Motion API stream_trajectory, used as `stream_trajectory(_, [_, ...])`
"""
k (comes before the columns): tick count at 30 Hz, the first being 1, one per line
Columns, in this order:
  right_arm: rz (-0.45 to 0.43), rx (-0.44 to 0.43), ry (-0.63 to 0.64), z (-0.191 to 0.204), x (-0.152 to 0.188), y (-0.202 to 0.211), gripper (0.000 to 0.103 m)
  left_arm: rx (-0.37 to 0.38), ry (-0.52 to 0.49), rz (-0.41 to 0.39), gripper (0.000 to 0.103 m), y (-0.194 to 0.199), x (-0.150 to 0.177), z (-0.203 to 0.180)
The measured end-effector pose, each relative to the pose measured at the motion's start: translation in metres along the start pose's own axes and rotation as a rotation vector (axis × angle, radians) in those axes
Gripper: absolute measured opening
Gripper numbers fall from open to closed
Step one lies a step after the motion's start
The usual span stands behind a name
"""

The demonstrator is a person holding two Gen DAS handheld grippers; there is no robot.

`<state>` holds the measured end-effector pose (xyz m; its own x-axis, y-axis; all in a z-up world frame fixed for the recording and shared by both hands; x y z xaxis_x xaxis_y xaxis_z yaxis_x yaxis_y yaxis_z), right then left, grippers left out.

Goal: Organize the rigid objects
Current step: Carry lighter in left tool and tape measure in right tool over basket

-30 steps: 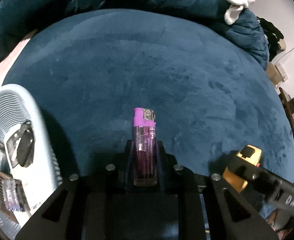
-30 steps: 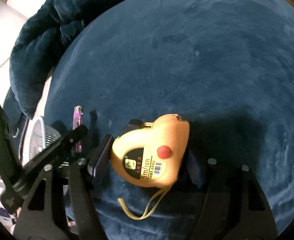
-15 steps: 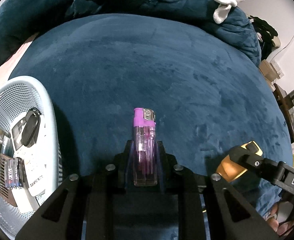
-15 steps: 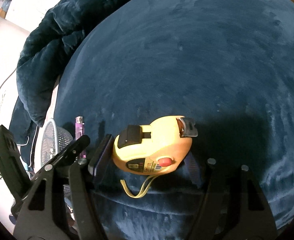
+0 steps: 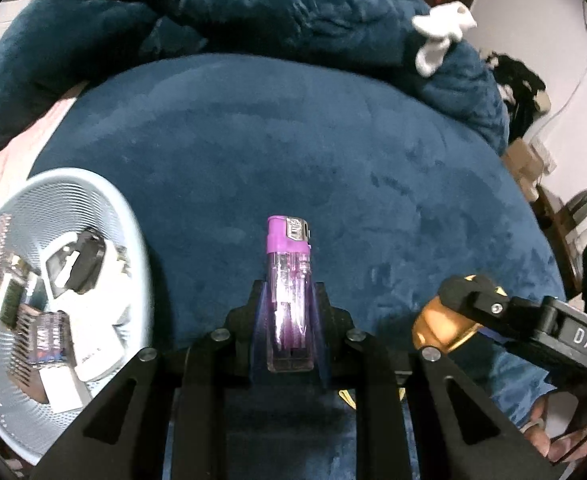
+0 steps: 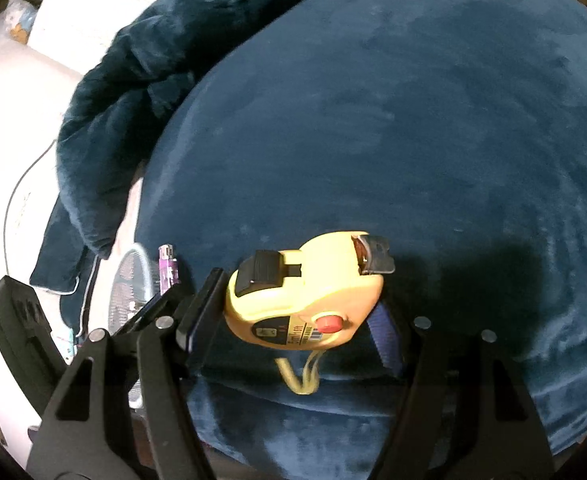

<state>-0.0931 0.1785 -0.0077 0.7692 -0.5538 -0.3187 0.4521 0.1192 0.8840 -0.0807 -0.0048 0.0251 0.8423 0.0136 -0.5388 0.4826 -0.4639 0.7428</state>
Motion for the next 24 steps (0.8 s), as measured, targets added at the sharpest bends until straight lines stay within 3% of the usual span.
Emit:
stream_trajectory(12, [0.007, -0.114, 0.138, 0.093, 0.018, 0.005, 0.068, -0.022, 0.115, -0.174, 0.021, 0.085, -0.017, 0.059])
stream_trajectory(24, [0.042, -0.157, 0.241, 0.153, 0.047, -0.006, 0.068, -0.076, 0.282, -0.232, 0.021, 0.121, 0.005, 0.135])
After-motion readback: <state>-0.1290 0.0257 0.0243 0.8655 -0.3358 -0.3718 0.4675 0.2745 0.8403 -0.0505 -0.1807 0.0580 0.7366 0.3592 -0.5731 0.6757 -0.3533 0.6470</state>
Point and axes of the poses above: each gripper's, at about its wrist camera, not at the fingertips, and y roughly against the way its jaws point, z to its left, x to its underside, the point moved 9 cm from there along -y, roughly the way its jaws point, and after that the axes turned 13 degrees about x, right-handed, at the moved point
